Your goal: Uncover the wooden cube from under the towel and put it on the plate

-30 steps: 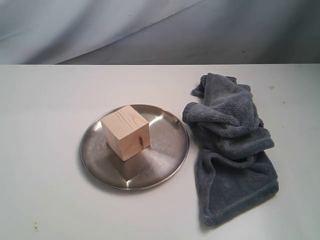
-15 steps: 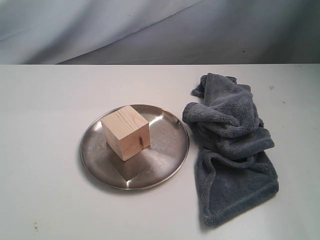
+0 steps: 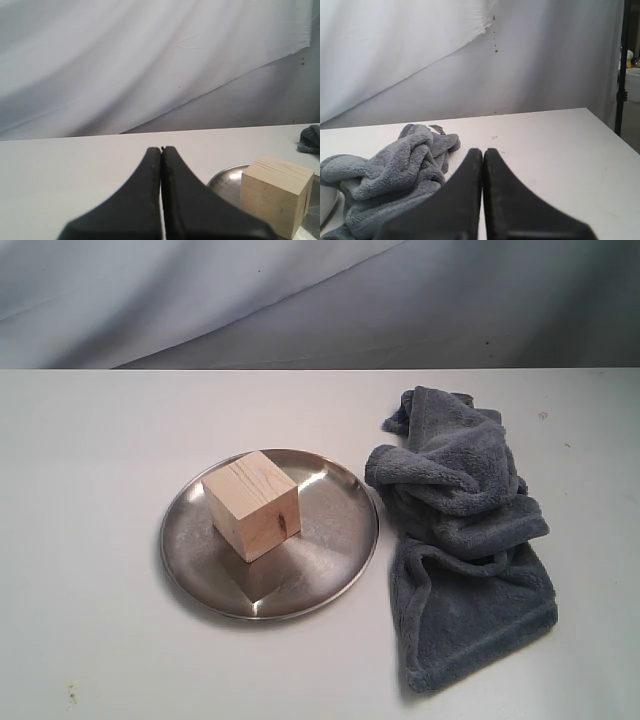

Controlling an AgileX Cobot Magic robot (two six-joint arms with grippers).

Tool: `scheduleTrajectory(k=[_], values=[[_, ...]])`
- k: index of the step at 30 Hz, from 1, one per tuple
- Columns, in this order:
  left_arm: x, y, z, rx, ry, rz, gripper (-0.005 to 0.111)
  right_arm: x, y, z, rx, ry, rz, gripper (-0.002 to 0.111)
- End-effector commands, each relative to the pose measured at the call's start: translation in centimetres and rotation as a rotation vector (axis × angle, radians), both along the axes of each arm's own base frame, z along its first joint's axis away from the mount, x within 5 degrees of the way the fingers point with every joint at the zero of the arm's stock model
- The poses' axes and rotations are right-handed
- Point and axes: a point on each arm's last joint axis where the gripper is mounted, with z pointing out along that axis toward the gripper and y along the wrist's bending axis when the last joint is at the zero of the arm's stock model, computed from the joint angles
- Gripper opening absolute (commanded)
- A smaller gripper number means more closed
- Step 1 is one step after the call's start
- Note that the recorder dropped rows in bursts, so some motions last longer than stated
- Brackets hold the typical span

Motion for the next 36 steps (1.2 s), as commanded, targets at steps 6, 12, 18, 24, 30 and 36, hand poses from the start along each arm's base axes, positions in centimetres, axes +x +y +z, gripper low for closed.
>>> scheduleTrajectory(k=[6,12,18,24,30,36], values=[[-0.01,0.02,-0.03,-0.006,-0.010,0.003,0.000,0.00,-0.01,-0.03,-0.144,-0.020,0.007,0.000],[-0.01,0.02,-0.03,-0.006,-0.010,0.003,0.000,0.00,0.01,0.01,-0.202,-0.029,0.011,0.000],[-0.01,0.02,-0.03,-0.006,-0.010,0.003,0.000,0.00,0.05,0.08,-0.208,-0.037,0.015,0.000],[-0.01,0.02,-0.03,-0.006,-0.010,0.003,0.000,0.00,0.05,0.10,-0.197,-0.039,0.015,0.000],[-0.01,0.02,-0.03,-0.006,-0.010,0.003,0.000,0.00,0.05,0.12,-0.194,-0.041,0.014,0.000],[-0.01,0.02,-0.03,-0.006,-0.010,0.003,0.000,0.00,0.05,0.12,-0.194,-0.041,0.014,0.000]])
